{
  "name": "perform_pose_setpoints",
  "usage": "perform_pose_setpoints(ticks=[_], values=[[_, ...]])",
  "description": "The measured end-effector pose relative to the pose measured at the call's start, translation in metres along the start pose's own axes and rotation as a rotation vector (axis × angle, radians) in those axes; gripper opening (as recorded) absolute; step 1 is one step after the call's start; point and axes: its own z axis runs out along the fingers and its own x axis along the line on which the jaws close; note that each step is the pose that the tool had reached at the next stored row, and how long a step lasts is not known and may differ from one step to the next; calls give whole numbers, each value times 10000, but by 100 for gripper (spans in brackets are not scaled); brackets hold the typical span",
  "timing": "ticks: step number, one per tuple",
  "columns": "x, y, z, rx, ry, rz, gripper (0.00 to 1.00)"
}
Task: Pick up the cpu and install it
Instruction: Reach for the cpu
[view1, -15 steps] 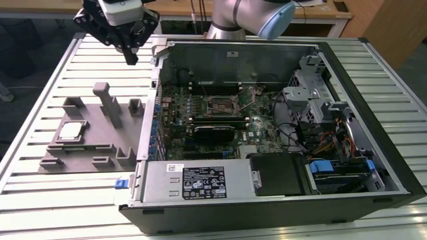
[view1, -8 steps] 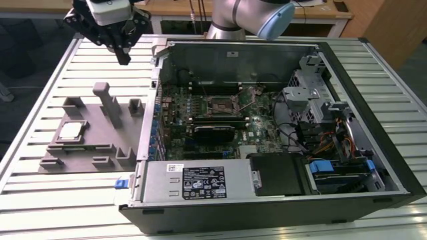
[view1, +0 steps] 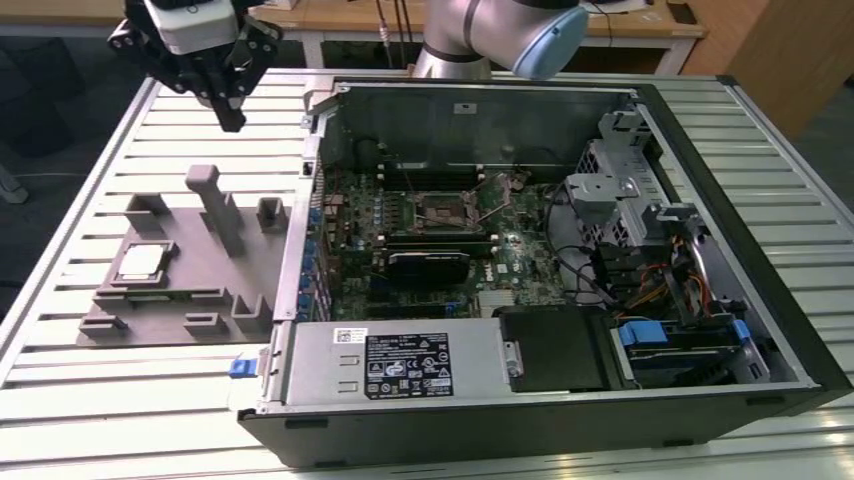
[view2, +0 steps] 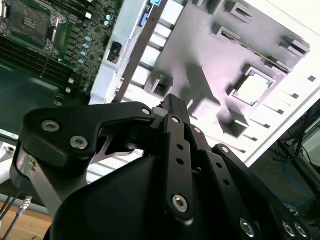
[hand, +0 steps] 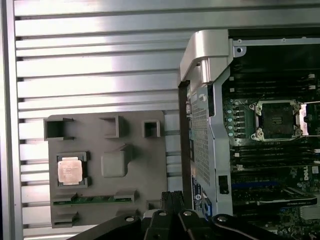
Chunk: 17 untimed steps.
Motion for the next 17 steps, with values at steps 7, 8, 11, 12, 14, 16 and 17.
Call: perform_pose_setpoints(ticks=[7, 8, 11, 12, 14, 16, 17], values=[[156, -11, 32, 0, 0, -1, 11], [176, -13, 36, 1, 0, 0, 11], [234, -17, 47, 1, 0, -1, 11], [253, -18, 50, 1, 0, 0, 11], [292, -20, 56, 1, 0, -1, 11], [330, -21, 61, 1, 0, -1, 11], [349, -22, 63, 1, 0, -1, 11]])
